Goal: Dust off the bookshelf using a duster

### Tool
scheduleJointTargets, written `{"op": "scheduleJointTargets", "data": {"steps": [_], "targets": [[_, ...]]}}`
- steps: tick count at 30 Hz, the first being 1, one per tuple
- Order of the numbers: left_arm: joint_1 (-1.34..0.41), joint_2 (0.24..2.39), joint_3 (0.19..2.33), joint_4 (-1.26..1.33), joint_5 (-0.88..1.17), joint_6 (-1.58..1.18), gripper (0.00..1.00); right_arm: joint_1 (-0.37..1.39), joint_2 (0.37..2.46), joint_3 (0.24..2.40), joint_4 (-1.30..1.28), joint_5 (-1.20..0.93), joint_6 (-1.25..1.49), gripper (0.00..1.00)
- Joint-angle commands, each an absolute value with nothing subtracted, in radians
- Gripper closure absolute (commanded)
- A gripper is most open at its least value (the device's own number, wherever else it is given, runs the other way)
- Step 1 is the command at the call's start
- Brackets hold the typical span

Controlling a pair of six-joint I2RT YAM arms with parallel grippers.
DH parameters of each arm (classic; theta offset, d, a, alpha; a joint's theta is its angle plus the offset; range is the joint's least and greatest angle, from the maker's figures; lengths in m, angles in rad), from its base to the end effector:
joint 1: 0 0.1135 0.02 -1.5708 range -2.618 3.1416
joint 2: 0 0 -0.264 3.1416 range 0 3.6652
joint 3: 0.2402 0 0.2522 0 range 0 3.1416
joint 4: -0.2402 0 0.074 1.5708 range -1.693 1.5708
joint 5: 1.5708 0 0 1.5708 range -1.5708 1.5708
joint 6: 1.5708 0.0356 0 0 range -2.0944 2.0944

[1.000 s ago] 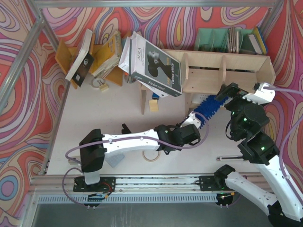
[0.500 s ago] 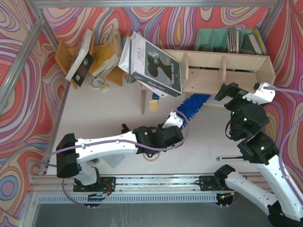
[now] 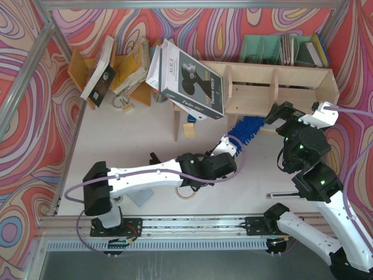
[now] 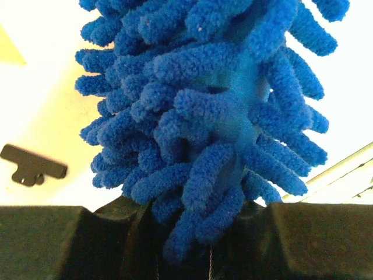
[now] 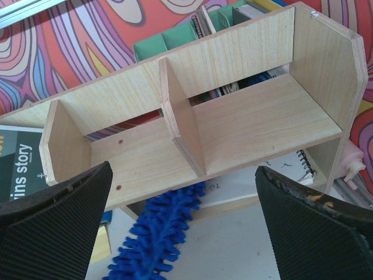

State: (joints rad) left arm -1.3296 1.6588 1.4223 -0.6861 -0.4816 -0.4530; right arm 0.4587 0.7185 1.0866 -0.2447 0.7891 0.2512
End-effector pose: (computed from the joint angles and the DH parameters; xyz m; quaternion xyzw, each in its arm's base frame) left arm 0.1018 -0.3448 0.2933 0.3219 0.8658 -0.0985 0.3702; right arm 0.1247 0.0334 0.4436 0.2232 0.6378 0.0018 0.7371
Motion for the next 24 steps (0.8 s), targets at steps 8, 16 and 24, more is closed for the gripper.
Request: {"op": "scheduleJointTargets", "data": {"steps": [8,16,24], "targets": [[-1.344,1.868,1.707,-0.608,-0.386,-0.302,1.0,0.46,0.716,1.101,-0.243,0.814,0.252,0.01],[-1.357,1.975,1.843,-0.622,-0.343,-0.262,1.0,0.46,0.714,1.102,-0.247,0.817,0.258,0.01],[-1.372,1.967,1.796,-0.626,-0.353,-0.257,1.0,0.46,0.72,1.104,-0.241,0.814,0.255,0.01]]}}
